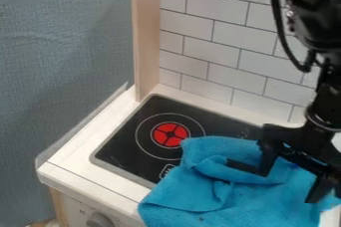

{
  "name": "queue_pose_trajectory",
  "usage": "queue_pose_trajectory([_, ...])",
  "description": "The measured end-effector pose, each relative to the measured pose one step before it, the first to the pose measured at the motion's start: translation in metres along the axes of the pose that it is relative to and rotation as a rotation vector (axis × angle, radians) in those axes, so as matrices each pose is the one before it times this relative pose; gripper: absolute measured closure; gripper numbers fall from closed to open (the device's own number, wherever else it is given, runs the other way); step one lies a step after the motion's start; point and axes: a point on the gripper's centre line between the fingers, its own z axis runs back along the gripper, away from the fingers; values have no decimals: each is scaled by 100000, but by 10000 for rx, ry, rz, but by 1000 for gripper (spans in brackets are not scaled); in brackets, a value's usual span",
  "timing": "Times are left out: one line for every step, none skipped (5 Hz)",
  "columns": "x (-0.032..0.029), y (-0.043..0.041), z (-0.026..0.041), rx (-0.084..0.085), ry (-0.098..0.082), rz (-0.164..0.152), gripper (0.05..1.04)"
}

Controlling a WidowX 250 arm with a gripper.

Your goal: Move cloth from bottom right to top left

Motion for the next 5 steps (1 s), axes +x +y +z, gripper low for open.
queue_pose_trajectory([320, 1036, -68, 116, 42, 127, 85])
queue_pose_trajectory([64, 1738, -527, 147, 138, 332, 85])
queue_pose_trajectory([-318, 1216, -1260, -350, 7, 240, 85])
queue_pose_trajectory([-71, 1118, -1133, -280, -295, -125, 85])
queue_pose_trajectory([-64, 432, -656, -70, -578, -311, 85])
